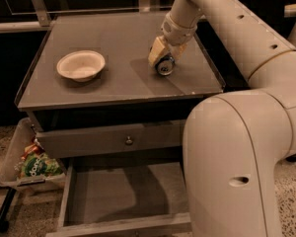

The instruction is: Place pepsi can into middle drawer

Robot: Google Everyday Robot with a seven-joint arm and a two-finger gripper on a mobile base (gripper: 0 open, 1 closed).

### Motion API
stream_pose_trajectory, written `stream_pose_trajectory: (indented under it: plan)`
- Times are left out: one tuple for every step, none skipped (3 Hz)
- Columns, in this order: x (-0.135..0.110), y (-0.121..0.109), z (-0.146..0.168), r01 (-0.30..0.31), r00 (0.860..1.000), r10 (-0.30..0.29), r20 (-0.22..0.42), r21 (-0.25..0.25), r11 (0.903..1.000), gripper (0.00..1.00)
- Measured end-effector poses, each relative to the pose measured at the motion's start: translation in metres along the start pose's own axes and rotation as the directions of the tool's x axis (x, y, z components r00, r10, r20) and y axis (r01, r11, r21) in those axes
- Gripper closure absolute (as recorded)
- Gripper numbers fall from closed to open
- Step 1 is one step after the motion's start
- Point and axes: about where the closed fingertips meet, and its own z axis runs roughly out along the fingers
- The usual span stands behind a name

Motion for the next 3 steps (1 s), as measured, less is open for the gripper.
stream_pose_trajectory:
  plan:
    - [0.0, 0.0, 0.0, 0.0, 1.0, 0.0, 0.0, 0.0, 1.0, 0.88]
    - [0.0, 0.0, 0.0, 0.0, 1.0, 0.0, 0.0, 0.0, 1.0, 1.0]
    - [0.004, -0.002, -0.013, 0.02, 0.999, -0.02, 0.034, -0.005, 0.9998, 1.0]
